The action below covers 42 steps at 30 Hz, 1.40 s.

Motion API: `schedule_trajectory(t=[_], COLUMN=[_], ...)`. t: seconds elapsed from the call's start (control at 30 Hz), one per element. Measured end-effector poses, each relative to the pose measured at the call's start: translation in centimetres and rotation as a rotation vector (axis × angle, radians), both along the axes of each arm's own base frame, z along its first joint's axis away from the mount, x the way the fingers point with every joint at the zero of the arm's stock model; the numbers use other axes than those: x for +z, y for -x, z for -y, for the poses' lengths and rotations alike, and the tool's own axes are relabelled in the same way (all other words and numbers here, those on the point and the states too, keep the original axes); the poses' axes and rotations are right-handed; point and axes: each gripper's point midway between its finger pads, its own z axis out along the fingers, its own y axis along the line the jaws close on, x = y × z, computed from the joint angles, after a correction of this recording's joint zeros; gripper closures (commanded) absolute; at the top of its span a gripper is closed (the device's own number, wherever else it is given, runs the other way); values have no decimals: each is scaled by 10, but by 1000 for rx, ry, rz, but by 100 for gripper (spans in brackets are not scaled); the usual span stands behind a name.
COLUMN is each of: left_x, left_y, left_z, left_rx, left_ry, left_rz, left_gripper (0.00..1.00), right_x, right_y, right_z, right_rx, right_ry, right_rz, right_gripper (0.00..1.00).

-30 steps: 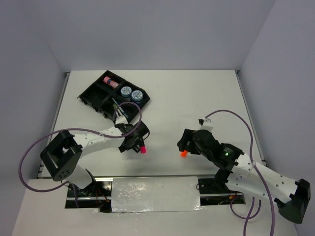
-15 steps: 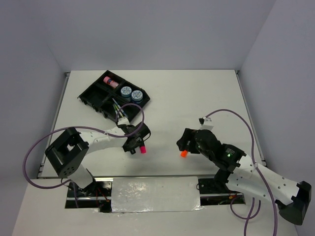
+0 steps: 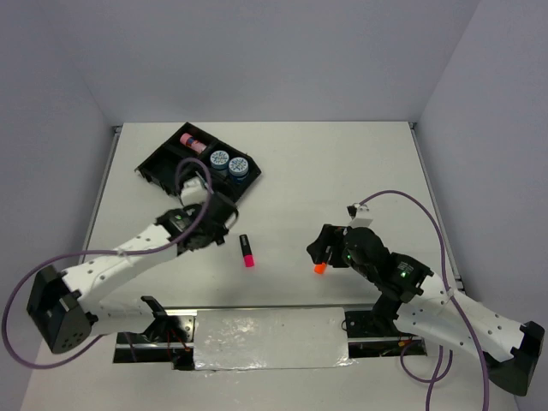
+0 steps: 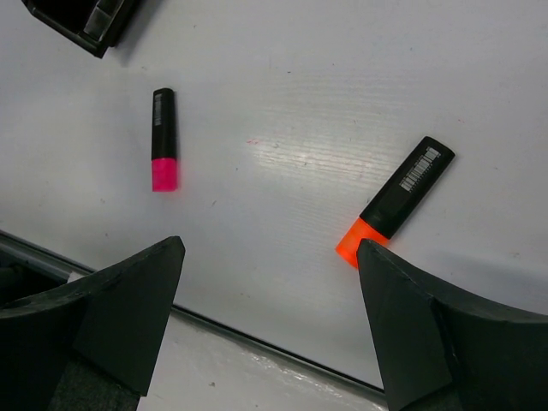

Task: Sort the stationery into containers
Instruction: Pick up the pen from the center of the board, then place the pen in the storage box.

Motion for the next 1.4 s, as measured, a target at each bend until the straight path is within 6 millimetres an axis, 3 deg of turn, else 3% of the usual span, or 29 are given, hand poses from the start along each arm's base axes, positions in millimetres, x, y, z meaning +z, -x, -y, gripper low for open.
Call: schedule_trajectory(t=[0.07, 0.13, 0.27, 0.4, 0.47, 0.6, 0.67, 0.77, 0.8, 0.87, 0.9, 0.93, 1.1, 1.23, 1.3, 1.4], left_x=[47, 83, 115, 116, 107, 64, 42, 20, 17, 17, 17, 17, 19, 20, 25, 38], left_y=[-28, -63, -117, -181, -212, -247, -249, -241, -238, -237, -238, -239, -245, -240, -225, -187], left_z=[-16, -53, -124, -154, -163, -182, -190, -198, -203, -207, -209, -210, -207, -190, -172, -110], left_rx=[34, 131, 283, 325, 342, 368, 380, 394, 402, 405, 409, 408, 398, 349, 305, 168], left_ry=[46, 51, -26, -59, -64, -88, -95, -100, -99, -93, -86, -82, -40, -5, -12, -43], left_rz=[105, 197, 226, 175, 154, 52, 3, -59, -72, -79, -74, -72, -48, -44, -45, -16], left_gripper=[98, 98, 100, 99, 99, 95, 91, 64, 43, 24, 10, 6, 3, 3, 3, 3], right_x=[1, 1, -1, -4, -7, -12, -13, -10, -11, -11, -12, -12, -8, -2, 0, -2], right_y=[-1, -2, -4, -5, -5, -6, -6, -7, -7, -7, -7, -6, -6, -5, -6, -8], right_z=[-1, -4, -9, -14, -17, -21, -23, -25, -25, -26, -26, -26, -28, -27, -25, -22], right_rx=[7, 15, 36, 59, 75, 97, 106, 114, 116, 119, 122, 124, 133, 131, 123, 106], right_ry=[1, 2, 11, 21, 30, 49, 49, 44, 47, 50, 51, 51, 39, 23, 23, 39], right_rz=[6, 9, 8, 6, 0, -12, -11, -2, -1, -3, -5, -6, 0, 19, 25, 23], right_gripper=[10, 10, 10, 10, 10, 10, 10, 10, 10, 10, 10, 10, 10, 9, 8, 8])
